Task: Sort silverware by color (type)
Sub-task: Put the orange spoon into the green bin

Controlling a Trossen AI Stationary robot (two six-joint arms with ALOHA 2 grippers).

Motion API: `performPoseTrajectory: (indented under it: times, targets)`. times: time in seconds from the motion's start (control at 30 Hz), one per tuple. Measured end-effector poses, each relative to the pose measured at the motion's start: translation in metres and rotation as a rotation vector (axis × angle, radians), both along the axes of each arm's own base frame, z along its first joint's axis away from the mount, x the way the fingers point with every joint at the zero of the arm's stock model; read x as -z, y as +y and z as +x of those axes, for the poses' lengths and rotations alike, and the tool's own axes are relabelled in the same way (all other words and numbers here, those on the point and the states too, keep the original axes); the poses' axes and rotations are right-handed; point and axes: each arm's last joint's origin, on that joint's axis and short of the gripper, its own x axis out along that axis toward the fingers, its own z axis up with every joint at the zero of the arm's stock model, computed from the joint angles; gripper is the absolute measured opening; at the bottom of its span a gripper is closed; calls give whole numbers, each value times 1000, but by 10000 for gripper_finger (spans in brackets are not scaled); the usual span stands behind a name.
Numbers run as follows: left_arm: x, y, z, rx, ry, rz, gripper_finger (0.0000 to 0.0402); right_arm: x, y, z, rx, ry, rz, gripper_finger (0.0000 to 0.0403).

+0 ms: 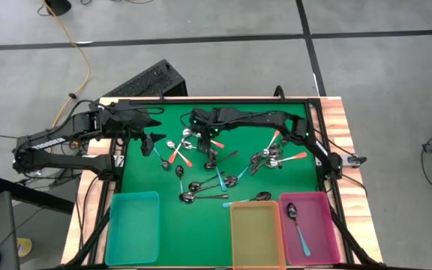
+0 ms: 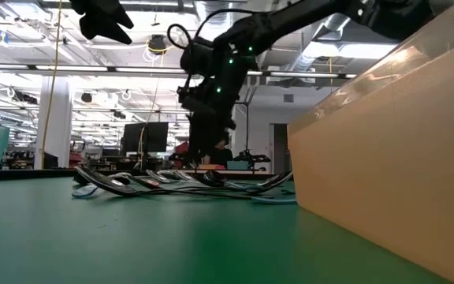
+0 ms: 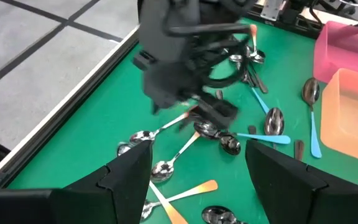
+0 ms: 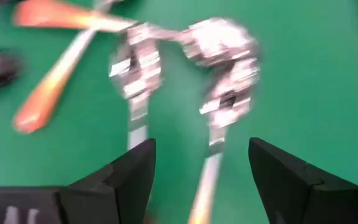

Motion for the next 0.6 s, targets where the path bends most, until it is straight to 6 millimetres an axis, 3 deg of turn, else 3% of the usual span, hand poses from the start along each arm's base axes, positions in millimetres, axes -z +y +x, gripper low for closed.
performPoseTrajectory:
  times: [0.23,0.37,0.6]
  targets:
    - [0,0,0,4,1,6,242,15,-12,-1,50,30,18,270]
    - [0,0,0,4,0,6,242,36,-10,2,66,83,-20,270]
    - [0,0,0,12,-2,1,242,34,-8,2,113,94,-74,270]
